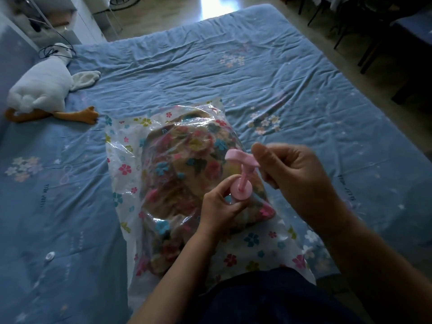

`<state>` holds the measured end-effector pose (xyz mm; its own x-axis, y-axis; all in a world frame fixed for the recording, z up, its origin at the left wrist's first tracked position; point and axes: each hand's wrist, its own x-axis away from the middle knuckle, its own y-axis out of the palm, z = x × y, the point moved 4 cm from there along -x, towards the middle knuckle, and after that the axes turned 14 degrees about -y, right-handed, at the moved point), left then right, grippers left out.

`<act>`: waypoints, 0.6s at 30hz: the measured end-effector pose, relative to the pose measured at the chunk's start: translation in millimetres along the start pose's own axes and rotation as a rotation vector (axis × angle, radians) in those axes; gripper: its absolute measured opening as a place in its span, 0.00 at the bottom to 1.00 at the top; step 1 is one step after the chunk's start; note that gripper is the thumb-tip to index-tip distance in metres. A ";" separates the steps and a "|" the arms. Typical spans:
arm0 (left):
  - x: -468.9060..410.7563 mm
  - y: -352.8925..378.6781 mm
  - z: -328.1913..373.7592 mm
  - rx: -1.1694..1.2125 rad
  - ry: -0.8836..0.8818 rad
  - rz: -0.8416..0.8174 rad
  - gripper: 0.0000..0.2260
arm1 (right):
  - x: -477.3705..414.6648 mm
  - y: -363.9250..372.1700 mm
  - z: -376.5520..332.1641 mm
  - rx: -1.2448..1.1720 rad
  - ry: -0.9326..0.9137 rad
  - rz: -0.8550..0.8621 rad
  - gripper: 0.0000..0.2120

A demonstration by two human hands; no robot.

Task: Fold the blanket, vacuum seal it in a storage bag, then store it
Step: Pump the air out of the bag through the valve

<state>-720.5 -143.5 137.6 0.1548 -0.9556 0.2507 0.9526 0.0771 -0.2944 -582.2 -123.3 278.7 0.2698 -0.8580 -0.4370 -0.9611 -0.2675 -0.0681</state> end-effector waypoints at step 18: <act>5.1 1.5 4.9 -0.001 0.029 0.010 0.21 | 2.7 0.0 15.4 0.045 -0.030 0.045 0.28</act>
<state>-717.0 -146.8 142.9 0.1567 -0.9626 0.2210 0.9509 0.0865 -0.2973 -582.4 -118.8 263.6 0.2246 -0.8551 -0.4673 -0.9742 -0.2081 -0.0875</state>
